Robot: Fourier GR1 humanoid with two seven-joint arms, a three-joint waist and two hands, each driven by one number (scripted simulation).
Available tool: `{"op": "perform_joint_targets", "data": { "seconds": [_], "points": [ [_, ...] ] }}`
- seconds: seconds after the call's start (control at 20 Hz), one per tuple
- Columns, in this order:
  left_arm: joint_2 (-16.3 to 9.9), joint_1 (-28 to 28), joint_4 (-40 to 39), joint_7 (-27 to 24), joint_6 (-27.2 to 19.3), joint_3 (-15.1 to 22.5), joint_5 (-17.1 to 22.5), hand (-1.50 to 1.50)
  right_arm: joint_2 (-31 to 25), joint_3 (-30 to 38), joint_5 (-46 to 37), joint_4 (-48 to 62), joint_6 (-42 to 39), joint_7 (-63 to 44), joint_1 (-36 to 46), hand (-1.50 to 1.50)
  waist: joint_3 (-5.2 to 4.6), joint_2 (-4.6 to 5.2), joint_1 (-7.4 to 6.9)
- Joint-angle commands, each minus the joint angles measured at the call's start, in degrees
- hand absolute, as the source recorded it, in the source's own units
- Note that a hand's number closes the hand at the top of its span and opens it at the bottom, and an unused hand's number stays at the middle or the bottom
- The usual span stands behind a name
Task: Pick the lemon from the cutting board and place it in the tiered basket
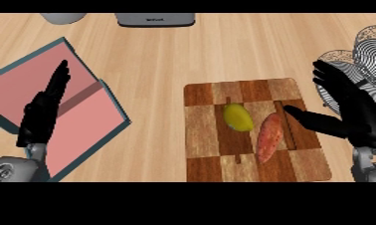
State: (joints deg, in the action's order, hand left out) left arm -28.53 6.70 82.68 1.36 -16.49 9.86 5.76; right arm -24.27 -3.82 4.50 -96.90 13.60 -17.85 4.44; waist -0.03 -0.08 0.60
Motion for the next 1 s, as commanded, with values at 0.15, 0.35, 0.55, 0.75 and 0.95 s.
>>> {"op": "perform_joint_targets", "data": {
  "seconds": [0.15,0.35,0.55,0.75,0.95],
  "points": [
    [-0.19,1.98,-0.43,0.90,1.00,-0.46,-0.31,0.00,-15.65,-5.00,-1.22,-4.05,-17.00,-13.41,5.04,-1.50,-0.16,0.18,-1.14],
    [0.86,4.27,-0.99,3.22,-0.14,0.49,-2.25,0.00,-18.40,-8.37,2.04,-8.09,-24.38,-24.75,11.70,-1.50,-0.11,0.17,-1.21],
    [2.06,0.77,-0.28,0.69,1.12,-0.22,-2.10,0.00,-15.25,-10.72,1.79,-6.88,-26.55,-33.24,17.56,-1.50,-0.02,0.06,-1.18],
    [0.86,3.46,-3.96,-1.77,4.23,-3.82,-1.35,0.00,-8.94,-13.27,-0.91,-1.16,-26.05,-41.20,26.35,-1.50,-0.02,0.17,-1.23],
    [2.94,4.81,-4.15,-0.54,3.63,-2.85,-2.50,0.00,-3.48,-16.72,-1.29,2.99,-26.09,-48.36,30.70,-1.50,-0.05,0.20,-1.19]
  ]
}}
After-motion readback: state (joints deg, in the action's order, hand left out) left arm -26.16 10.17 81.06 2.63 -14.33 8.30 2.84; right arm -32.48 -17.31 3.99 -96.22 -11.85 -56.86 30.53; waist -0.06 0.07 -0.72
